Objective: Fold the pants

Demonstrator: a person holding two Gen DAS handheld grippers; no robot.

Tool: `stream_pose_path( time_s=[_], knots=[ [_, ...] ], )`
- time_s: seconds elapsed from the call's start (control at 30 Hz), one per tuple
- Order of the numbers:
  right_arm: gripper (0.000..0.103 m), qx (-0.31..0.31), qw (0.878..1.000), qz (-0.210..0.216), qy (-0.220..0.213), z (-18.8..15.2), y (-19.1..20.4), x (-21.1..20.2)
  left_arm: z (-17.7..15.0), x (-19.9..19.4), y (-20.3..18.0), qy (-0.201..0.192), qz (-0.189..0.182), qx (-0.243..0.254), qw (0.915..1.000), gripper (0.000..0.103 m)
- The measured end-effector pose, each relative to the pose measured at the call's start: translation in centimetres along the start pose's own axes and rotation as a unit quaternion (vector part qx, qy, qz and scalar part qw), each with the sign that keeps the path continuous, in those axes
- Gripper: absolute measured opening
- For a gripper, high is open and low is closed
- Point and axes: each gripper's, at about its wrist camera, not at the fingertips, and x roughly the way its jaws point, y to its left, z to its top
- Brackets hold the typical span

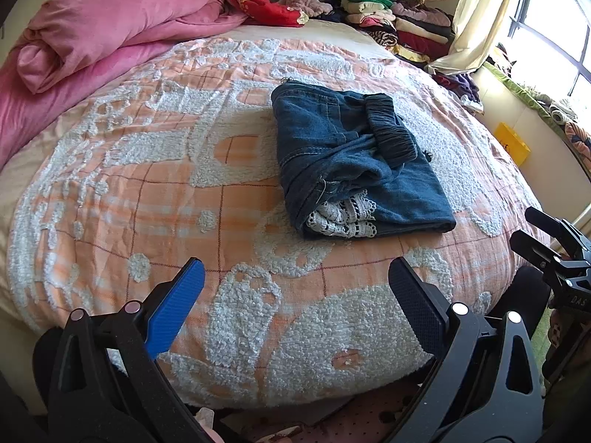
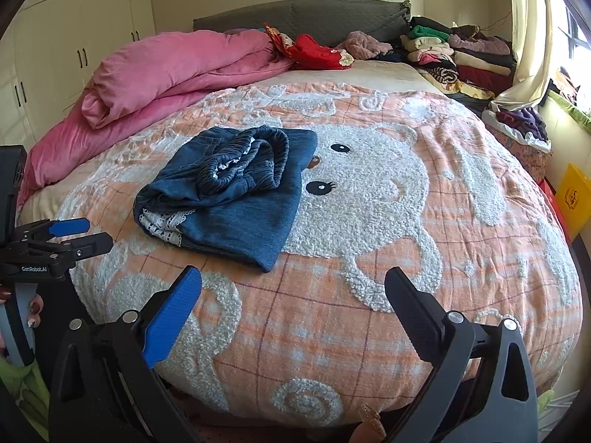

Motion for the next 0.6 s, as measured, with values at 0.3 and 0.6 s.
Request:
stream_pose_path(
  time_s=[0.3,0.6],
  knots=[
    [0.099,0.003,1.0,-0.004,0.001,0.09,-0.19,-0.07,0.12,-0.12,0.01,0.0,0.001,-0.001,1.0,0.093],
    [0.099,0.011,1.0,-0.01,-0.002,0.1,-0.43,-0.28,0.13,-0.15,-0.04,0.0,0.002,-0.001,1.0,0.093]
  ],
)
